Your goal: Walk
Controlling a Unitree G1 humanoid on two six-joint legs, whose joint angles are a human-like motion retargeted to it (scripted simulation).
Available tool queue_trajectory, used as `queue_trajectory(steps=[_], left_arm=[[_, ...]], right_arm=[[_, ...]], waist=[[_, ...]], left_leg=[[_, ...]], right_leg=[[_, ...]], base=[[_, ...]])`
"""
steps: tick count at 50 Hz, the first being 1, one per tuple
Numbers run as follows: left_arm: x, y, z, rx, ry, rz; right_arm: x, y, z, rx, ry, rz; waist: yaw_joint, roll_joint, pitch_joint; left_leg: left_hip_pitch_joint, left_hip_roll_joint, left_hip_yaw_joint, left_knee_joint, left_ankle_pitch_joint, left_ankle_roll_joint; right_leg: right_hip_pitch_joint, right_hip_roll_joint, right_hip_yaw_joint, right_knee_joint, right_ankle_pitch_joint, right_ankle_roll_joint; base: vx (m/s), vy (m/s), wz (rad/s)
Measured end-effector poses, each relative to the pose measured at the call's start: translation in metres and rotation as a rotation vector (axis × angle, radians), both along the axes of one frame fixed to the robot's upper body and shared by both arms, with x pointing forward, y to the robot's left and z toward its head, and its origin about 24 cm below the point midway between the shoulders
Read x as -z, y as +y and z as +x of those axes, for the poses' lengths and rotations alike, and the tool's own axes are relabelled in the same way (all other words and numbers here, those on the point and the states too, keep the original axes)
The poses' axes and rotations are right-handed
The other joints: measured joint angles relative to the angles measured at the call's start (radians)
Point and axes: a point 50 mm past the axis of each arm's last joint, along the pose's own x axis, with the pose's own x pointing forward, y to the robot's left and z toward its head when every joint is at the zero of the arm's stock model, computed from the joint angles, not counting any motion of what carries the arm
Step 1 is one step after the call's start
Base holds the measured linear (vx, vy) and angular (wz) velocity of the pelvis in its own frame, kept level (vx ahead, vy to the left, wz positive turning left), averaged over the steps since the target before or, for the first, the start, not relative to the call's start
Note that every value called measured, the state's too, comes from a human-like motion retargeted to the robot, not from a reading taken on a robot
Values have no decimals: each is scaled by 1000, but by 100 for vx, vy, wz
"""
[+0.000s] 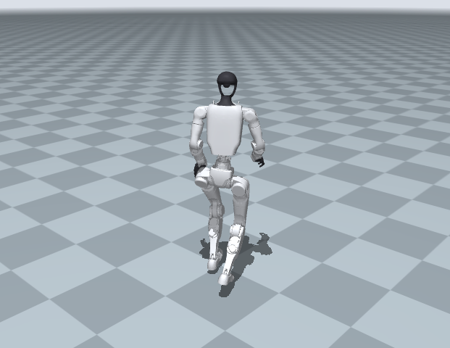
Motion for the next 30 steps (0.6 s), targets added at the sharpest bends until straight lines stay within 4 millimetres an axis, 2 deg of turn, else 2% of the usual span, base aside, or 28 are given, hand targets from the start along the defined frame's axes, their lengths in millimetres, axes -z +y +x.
queue_trajectory(steps=[2,4,7,9,12,15,19,23,26,28,30], left_arm=[[6,3,-13,-7,43,9],[7,6,-17,-6,53,19],[2,6,-6,26,25,39],[-5,4,13,57,-22,48],[-24,0,49,102,-128,61],[-51,-7,85,136,-258,75],[-80,-15,115,138,-386,64],[-88,-18,120,110,-426,38],[-85,-21,115,92,-411,22],[-79,-23,109,79,-380,7],[-69,-24,100,63,-333,-4]], right_arm=[[-10,7,8,-23,-43,31],[-19,13,13,-46,-81,62],[-25,19,12,-63,-117,100],[-20,17,6,-52,-98,115],[0,8,-11,-4,-13,117],[24,-6,-34,59,107,98],[50,-24,-70,120,246,57],[66,-34,-100,179,329,36],[68,-38,-107,215,343,29],[68,-41,-103,226,336,18],[66,-39,-94,223,320,9]], waist=[[-25,-36,-1],[-61,-58,-7],[-125,-58,-15],[-171,-42,-17],[-228,-7,-20],[-256,36,-25],[-285,60,-5],[-301,108,31],[-282,179,47],[-247,212,41],[-200,203,34]], left_leg=[[37,-58,27,-20,-15,33],[85,-98,41,-66,-27,49],[203,-127,27,-192,-27,40],[301,-129,2,-305,-10,18],[434,-106,-35,-463,19,-21],[539,-59,-59,-585,41,-56],[635,-18,-84,-550,23,-89],[616,94,-73,-191,6,-156],[496,251,-51,169,110,-203],[383,343,-39,350,136,-185],[278,377,-27,439,107,-143]], right_leg=[[-61,-83,13,186,112,31],[-152,-160,22,333,183,28],[-297,-225,23,393,164,-4],[-380,-227,17,315,124,-16],[-473,-158,17,95,106,-4],[-511,-38,40,-164,128,19],[-473,42,49,-217,152,5],[-403,127,-7,-98,140,-54],[-357,212,-76,-81,97,-126],[-326,249,-104,-106,70,-159],[-279,250,-101,-131,39,-167]], base=[[-1,6,-9],[-1,3,-4],[0,0,0],[3,1,9],[6,0,13],[6,-2,-7],[1,-3,2],[-1,-7,0],[-3,-7,-8],[-2,-6,-13],[0,0,0]])
